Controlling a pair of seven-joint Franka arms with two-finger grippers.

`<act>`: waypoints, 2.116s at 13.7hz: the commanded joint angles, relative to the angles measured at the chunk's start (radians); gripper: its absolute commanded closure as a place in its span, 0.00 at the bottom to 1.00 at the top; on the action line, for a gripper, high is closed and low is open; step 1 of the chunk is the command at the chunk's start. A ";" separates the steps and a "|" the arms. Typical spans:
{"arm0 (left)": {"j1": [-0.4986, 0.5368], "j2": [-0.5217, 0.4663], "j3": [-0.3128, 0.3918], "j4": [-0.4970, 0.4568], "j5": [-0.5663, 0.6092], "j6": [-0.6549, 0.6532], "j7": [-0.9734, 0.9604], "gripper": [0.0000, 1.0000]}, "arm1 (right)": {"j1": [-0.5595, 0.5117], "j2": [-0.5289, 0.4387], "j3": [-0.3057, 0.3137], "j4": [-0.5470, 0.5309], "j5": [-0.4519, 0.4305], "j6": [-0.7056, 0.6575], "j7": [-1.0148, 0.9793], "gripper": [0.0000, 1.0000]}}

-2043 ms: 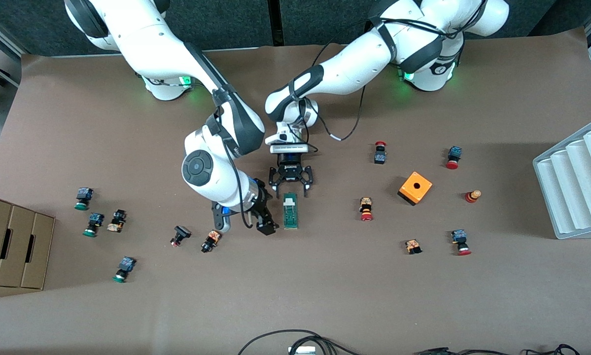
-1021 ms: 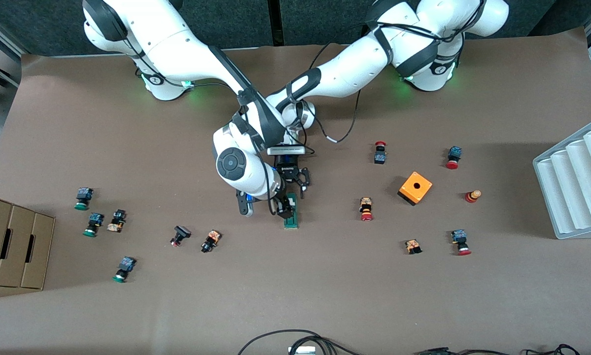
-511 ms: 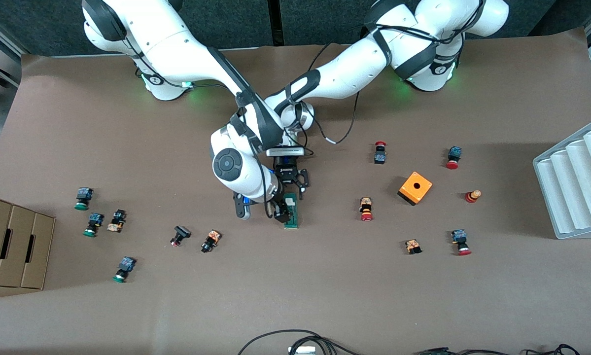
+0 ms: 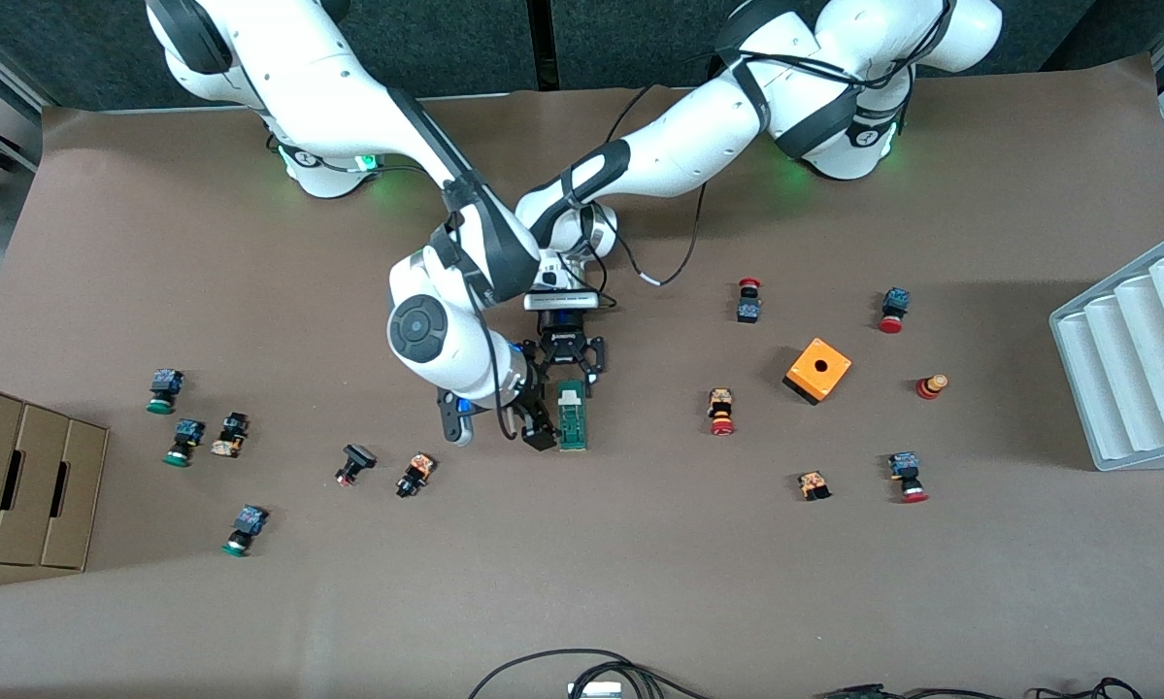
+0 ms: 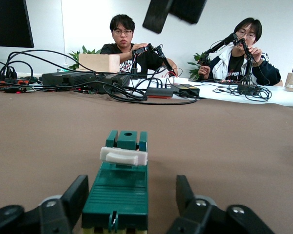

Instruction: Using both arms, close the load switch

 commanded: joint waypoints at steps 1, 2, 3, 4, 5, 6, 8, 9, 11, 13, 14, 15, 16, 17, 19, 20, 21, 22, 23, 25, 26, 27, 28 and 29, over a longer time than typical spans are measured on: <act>-0.016 0.027 0.009 0.032 0.012 0.003 0.003 0.30 | 0.006 -0.002 0.006 0.000 -0.009 -0.020 -0.005 0.03; -0.015 0.032 0.009 0.032 0.011 0.001 0.000 0.32 | 0.009 0.010 0.007 0.000 -0.009 -0.016 0.000 0.04; -0.015 0.034 0.009 0.032 0.009 0.001 -0.006 0.36 | 0.026 0.022 0.009 0.000 -0.009 -0.005 0.012 0.05; -0.015 0.034 0.009 0.032 0.009 0.001 -0.009 0.37 | 0.039 0.035 0.009 0.000 -0.010 0.012 0.034 0.06; -0.015 0.035 0.009 0.032 0.009 0.001 -0.009 0.39 | 0.050 0.047 0.009 0.000 -0.010 0.033 0.047 0.06; -0.015 0.037 0.009 0.032 0.011 0.001 -0.009 0.39 | 0.053 0.056 0.009 -0.002 -0.010 0.044 0.049 0.07; -0.015 0.037 0.009 0.032 0.009 0.001 -0.006 0.41 | 0.055 0.073 0.009 -0.002 -0.010 0.059 0.057 0.07; -0.015 0.037 0.009 0.032 0.008 0.001 -0.005 0.42 | 0.059 0.081 0.009 -0.002 -0.010 0.067 0.057 0.08; -0.015 0.037 0.009 0.032 0.009 0.001 -0.002 0.45 | 0.061 0.098 0.009 -0.006 -0.010 0.090 0.057 0.11; -0.015 0.037 0.009 0.032 0.008 0.001 -0.003 0.45 | 0.061 0.113 0.009 -0.006 -0.010 0.113 0.057 0.16; -0.015 0.037 0.009 0.030 0.011 0.001 -0.003 0.45 | 0.067 0.118 0.009 -0.006 -0.010 0.122 0.057 0.18; -0.015 0.037 0.009 0.030 0.009 0.001 -0.005 0.45 | 0.069 0.121 0.009 -0.008 -0.010 0.128 0.060 0.19; -0.015 0.037 0.009 0.029 0.008 0.001 -0.005 0.45 | 0.078 0.130 0.009 -0.006 -0.010 0.131 0.063 0.20; -0.015 0.037 0.009 0.027 0.009 0.001 -0.006 0.45 | 0.081 0.134 0.009 -0.011 -0.010 0.142 0.064 0.22; -0.016 0.037 0.009 0.027 0.006 0.001 -0.006 0.45 | 0.092 0.128 0.009 -0.028 -0.010 0.144 0.074 0.26; -0.016 0.037 0.009 0.029 0.006 0.001 -0.006 0.45 | 0.093 0.124 0.009 -0.029 -0.012 0.139 0.078 0.26; -0.016 0.037 0.009 0.029 0.006 0.001 -0.006 0.45 | 0.102 0.124 0.007 -0.032 -0.013 0.139 0.078 0.26; -0.016 0.037 0.009 0.027 0.006 0.001 -0.006 0.45 | 0.105 0.124 0.007 -0.042 -0.016 0.142 0.078 0.27; -0.016 0.035 0.009 0.029 0.005 0.001 -0.008 0.45 | 0.105 0.124 0.007 -0.043 -0.018 0.144 0.077 0.29; -0.016 0.035 0.009 0.029 0.005 0.001 -0.006 0.45 | 0.104 0.124 0.007 -0.043 -0.021 0.145 0.072 0.31; -0.016 0.035 0.009 0.029 0.002 0.001 -0.006 0.45 | 0.104 0.124 0.007 -0.045 -0.030 0.144 0.071 0.32; -0.016 0.035 0.009 0.029 0.001 0.001 -0.006 0.45 | 0.101 0.122 0.006 -0.045 -0.035 0.144 0.068 0.35; -0.016 0.035 0.009 0.029 0.000 0.001 -0.006 0.45 | 0.095 0.122 0.006 -0.045 -0.035 0.142 0.063 0.38; -0.016 0.035 0.009 0.029 0.000 0.001 -0.006 0.45 | 0.093 0.122 0.004 -0.045 -0.035 0.142 0.060 0.39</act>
